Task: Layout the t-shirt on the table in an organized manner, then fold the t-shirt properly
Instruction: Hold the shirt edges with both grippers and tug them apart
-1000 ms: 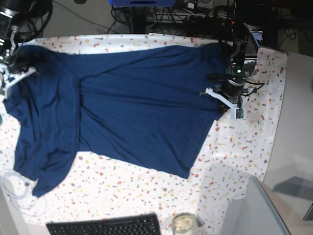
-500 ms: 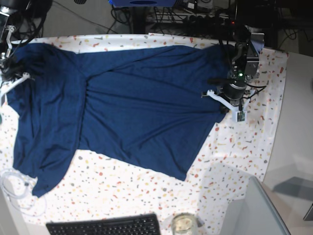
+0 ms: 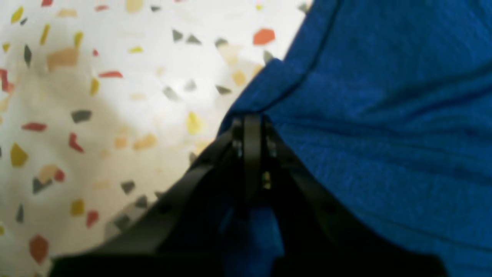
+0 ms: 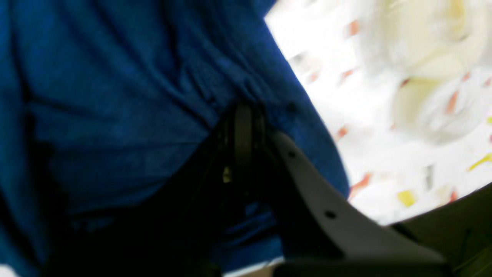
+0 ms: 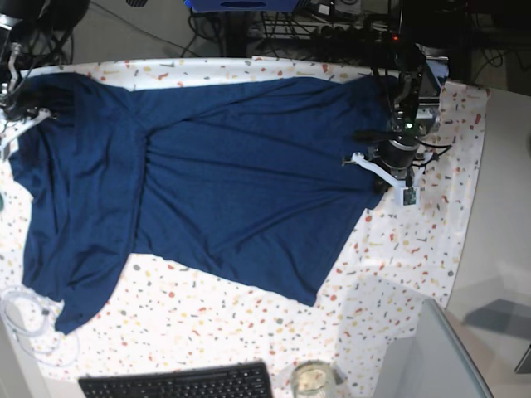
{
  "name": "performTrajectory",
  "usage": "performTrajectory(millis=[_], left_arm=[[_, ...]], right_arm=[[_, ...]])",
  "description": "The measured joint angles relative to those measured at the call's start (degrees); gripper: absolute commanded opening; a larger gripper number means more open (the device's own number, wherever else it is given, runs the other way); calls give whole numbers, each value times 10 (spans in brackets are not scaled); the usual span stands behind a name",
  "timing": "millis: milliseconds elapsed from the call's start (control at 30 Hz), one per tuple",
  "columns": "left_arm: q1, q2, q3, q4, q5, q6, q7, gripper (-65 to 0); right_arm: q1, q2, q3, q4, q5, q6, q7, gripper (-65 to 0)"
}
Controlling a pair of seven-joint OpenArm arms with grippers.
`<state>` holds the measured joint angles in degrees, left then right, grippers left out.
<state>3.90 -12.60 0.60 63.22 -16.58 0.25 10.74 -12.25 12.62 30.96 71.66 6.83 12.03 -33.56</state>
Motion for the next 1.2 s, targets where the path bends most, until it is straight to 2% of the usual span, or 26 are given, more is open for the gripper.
performTrajectory(millis=[100, 300, 367, 467, 600, 700, 800, 867, 1033, 1200], left_arm=[[-1, -5, 0, -8, -2, -5, -8, -650], [-2, -6, 0, -7, -2, -5, -7, -650], [-6, -6, 0, 0, -2, -4, 5, -650], [0, -7, 0, 35, 2, 14, 49, -650], [39, -9, -1, 97, 3, 13, 56, -650], [47, -7, -1, 120, 3, 14, 52, -650], [44, -4, 6, 117, 3, 13, 50, -650], [42, 2, 6, 107, 3, 14, 51, -650], [27, 9, 6, 68, 3, 13, 47, -650], [-12, 7, 6, 7, 3, 10, 21, -650]], right_arm=[[8, 10, 0, -19, 0, 0, 25, -650], [30, 11, 2, -14, -14, -5, 19, -650], [32, 20, 4, -10, -42, -12, 23, -650], [24, 25, 7, 17, -50, -17, 14, -650], [-12, 19, 5, 113, -40, -12, -12, -650], [-49, -5, 12, 153, -48, -17, -56, -650], [-70, -25, 8, 156, -44, -16, -66, -650], [-68, -33, 7, 147, -42, -16, -59, -650], [-26, -28, 7, 55, -46, -17, -49, -650], [38, 3, 7, -38, -50, -18, -11, -650]])
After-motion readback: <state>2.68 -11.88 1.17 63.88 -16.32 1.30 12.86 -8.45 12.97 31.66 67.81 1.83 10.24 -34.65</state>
